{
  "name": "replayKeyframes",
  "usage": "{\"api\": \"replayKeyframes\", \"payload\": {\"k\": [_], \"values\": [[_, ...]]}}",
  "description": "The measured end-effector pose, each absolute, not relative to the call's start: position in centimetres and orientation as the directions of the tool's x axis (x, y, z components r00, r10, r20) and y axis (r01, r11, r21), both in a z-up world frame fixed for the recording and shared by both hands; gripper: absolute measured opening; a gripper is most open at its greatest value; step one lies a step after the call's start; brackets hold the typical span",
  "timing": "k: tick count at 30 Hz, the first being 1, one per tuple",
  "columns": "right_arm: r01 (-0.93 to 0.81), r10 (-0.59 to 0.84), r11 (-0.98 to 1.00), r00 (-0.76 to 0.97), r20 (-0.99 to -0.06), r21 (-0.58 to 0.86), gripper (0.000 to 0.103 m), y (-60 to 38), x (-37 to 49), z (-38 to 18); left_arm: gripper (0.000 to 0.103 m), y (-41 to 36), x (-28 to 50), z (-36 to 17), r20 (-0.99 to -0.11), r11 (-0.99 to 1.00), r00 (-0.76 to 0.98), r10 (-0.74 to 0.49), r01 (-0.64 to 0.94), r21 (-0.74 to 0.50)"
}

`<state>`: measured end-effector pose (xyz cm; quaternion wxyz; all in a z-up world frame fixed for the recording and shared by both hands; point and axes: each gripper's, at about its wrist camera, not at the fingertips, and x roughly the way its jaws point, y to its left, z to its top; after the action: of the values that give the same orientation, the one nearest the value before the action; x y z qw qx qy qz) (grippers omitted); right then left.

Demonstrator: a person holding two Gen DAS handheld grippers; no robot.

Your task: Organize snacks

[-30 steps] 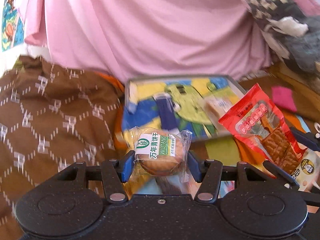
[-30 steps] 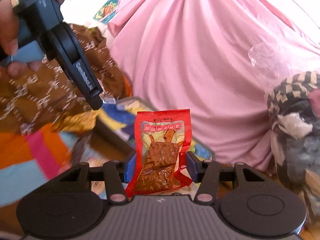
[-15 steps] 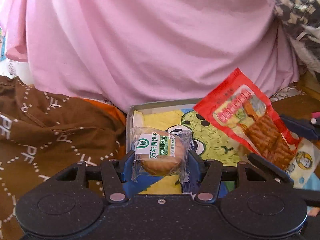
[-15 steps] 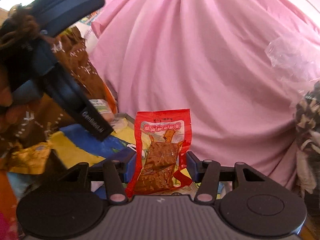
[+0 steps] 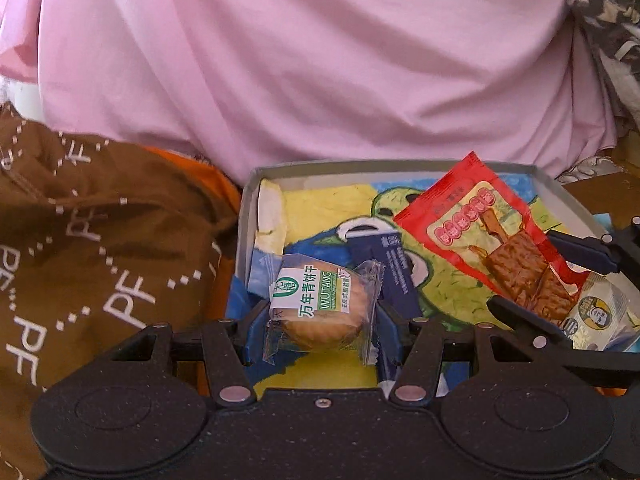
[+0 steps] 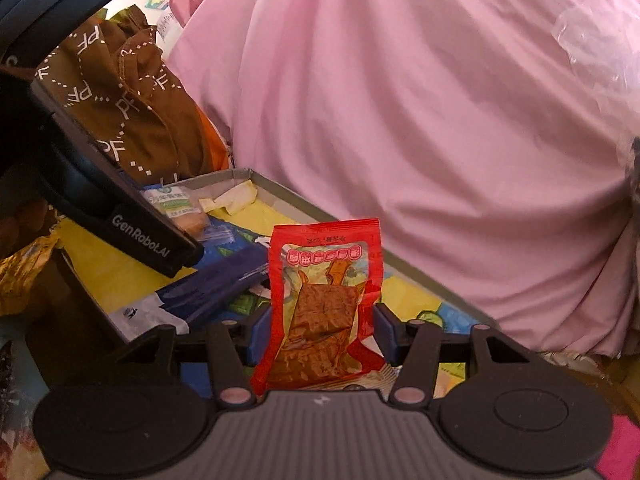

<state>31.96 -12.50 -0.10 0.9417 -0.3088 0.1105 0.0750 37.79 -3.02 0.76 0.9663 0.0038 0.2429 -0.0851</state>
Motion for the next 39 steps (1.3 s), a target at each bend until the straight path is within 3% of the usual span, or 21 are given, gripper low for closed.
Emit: {"api": "replayKeyframes", "payload": {"k": [4, 8, 9, 15, 25, 39], "values": [[-0.216, 0.072, 0.809, 0.959, -0.274, -0.547, 0.061, -12.5, 32.3, -0.3, 0.060, -2.9, 38.2, 0.1, -0.491, 0.987, 0.857, -0.159, 0.156, -0.049], [-0.206, 0.083, 0.833, 0.964, -0.252, -0.514, 0.096, -12.8, 32.2, 0.1, 0.066, -2.9, 38.0, 0.3, -0.488, 0.987, 0.858, -0.159, 0.152, -0.055], [-0.196, 0.084, 0.834, 0.969, -0.234, -0.515, 0.098, -12.8, 31.9, 0.2, 0.068, -2.9, 37.9, 0.4, -0.490, 0.987, 0.857, -0.161, 0.151, -0.059], [-0.151, 0.051, 0.829, 0.979, -0.196, -0.538, 0.102, -13.6, 31.0, 1.1, 0.080, -2.7, 36.6, 1.7, -0.456, 0.987, 0.875, -0.160, 0.134, -0.089], [-0.090, 0.024, 0.905, 0.986, -0.163, -0.416, 0.103, -17.1, 27.7, 4.9, 0.082, -3.0, 33.1, 4.3, -0.399, 0.985, 0.903, -0.159, 0.119, -0.124], [-0.072, 0.029, 0.949, 0.990, -0.140, -0.306, 0.103, -20.5, 18.9, 8.0, 0.085, -4.2, 24.9, 6.3, -0.384, 0.981, 0.905, -0.181, 0.139, -0.133]]}}
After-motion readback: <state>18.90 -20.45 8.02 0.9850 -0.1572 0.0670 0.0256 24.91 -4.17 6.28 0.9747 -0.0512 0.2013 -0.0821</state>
